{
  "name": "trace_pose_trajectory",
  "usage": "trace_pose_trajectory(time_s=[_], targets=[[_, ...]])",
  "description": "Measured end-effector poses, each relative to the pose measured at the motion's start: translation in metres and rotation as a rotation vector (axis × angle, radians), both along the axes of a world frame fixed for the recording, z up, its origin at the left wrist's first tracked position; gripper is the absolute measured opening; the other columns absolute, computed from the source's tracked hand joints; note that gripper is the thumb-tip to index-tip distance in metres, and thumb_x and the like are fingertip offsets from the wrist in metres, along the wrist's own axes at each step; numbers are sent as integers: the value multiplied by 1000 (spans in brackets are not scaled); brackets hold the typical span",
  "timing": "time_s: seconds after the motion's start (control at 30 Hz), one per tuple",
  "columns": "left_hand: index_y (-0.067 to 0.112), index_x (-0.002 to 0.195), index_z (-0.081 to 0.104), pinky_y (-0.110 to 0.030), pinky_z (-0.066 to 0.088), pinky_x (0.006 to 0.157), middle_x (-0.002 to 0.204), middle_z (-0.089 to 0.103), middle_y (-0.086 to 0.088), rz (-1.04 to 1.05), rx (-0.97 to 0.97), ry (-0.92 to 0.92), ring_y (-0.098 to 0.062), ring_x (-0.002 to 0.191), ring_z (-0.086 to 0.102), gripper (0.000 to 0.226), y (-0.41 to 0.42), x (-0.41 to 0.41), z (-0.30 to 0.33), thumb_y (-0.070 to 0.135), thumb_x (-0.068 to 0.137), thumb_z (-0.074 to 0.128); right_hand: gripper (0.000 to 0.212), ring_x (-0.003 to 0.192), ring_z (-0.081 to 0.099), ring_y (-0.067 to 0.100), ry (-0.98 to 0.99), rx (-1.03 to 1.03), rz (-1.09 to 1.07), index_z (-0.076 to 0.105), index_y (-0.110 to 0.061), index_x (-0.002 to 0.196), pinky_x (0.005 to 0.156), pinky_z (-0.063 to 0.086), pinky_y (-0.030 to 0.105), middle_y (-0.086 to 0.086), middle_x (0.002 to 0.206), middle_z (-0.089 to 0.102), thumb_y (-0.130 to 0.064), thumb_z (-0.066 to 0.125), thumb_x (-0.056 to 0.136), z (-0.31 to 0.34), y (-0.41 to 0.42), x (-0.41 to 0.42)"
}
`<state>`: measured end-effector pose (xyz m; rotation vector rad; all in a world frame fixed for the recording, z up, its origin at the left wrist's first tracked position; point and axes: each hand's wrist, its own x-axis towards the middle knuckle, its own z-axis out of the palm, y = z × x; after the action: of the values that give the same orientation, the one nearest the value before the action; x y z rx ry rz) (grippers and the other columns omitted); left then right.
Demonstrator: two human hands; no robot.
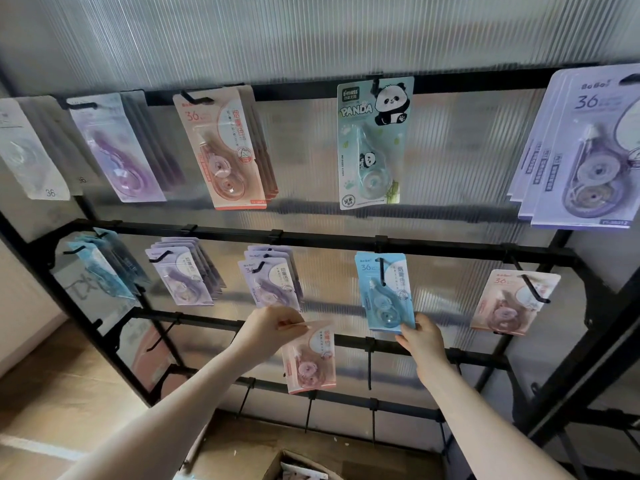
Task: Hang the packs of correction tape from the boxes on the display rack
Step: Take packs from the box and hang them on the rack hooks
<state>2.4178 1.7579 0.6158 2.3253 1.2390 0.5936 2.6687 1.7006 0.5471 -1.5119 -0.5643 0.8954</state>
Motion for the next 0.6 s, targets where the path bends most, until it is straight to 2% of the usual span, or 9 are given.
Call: trace_pose_trajectory(time_s=[0.13,0.23,0.43,0.5,0.6], targets=[[15,91,71,-8,44,60,79,62,14,-17,-4,1,4,67,57,12,0,0,2,23,83,68,12,95,57,24,-111,-59,26,54,-9,102,88,51,39,12,104,59,-3,50,92,-6,-4,3],[15,92,71,-7,43,62,79,62,14,-24,-22,-23,5,69,57,12,-1,1,4,23,83,69,21,104,55,27,-180,-142,35,54,-9,112,95,47,46,12,113,58,-7,54,91,-11,-9,8],[18,89,70,-10,44,61,76,63,18,-67,-47,-73,2,70,59,10,0,3,9,25,83,69,37,111,53,28,-189,-269,61,49,-11,127,99,45,45,8,116,54,-7,54,90,-11,-23,14],[20,87,68,-12,45,59,75,62,18,-79,-56,-87,2,69,58,6,0,4,10,25,83,68,40,106,55,26,-196,-306,60,48,-10,128,96,47,42,9,116,55,-6,54,89,-13,-29,15],[20,89,67,-15,48,61,77,61,17,-115,-42,-86,0,72,60,7,-3,8,15,25,85,66,37,90,54,22,-247,-340,37,51,-7,125,78,48,33,7,105,57,-6,56,88,-12,-41,16]])
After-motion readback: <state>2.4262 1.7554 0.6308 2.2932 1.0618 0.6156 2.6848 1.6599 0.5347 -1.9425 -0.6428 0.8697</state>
